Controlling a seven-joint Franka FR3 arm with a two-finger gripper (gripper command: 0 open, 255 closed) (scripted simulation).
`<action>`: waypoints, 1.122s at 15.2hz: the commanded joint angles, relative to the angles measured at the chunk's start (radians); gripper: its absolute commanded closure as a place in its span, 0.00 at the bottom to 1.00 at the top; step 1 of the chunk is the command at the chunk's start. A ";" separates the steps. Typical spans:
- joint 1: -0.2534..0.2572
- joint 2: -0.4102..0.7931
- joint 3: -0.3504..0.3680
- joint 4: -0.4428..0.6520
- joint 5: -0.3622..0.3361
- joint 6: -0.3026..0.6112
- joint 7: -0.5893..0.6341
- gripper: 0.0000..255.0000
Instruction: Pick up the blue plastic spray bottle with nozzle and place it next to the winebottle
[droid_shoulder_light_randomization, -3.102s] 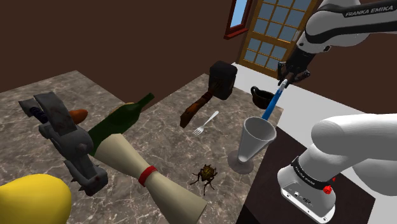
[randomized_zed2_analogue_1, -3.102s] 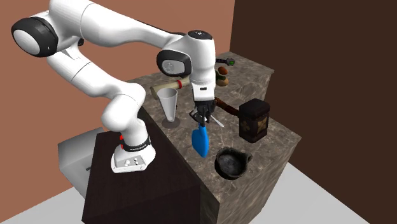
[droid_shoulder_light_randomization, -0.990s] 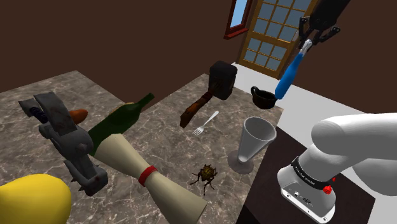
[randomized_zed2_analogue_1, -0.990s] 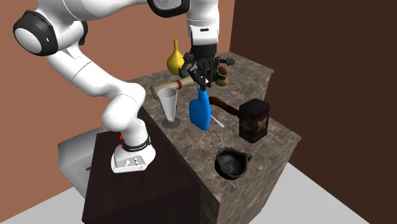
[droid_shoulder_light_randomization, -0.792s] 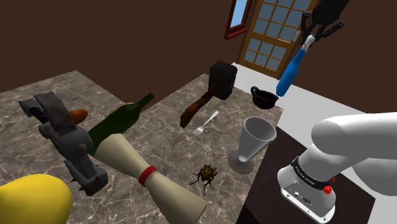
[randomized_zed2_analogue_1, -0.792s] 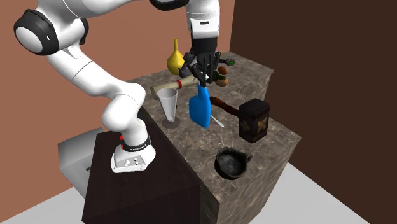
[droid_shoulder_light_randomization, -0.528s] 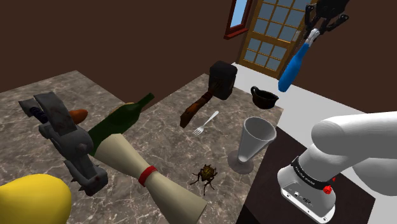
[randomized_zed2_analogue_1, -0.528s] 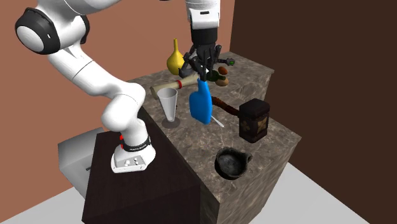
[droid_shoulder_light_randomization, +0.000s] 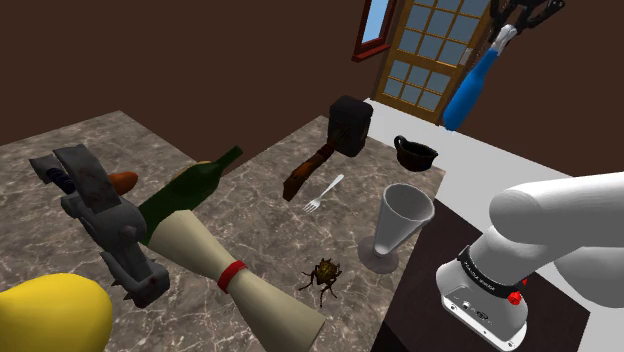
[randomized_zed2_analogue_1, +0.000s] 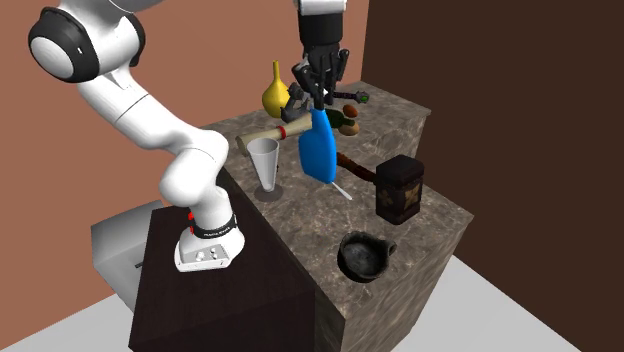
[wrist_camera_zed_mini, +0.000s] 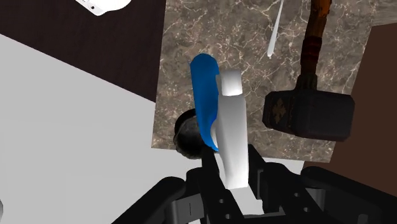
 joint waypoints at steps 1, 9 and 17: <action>0.001 0.016 0.000 0.042 0.001 -0.026 0.001 1.00; 0.012 0.061 0.042 0.158 0.024 -0.095 0.053 1.00; 0.046 0.107 0.210 0.198 0.104 -0.077 0.255 1.00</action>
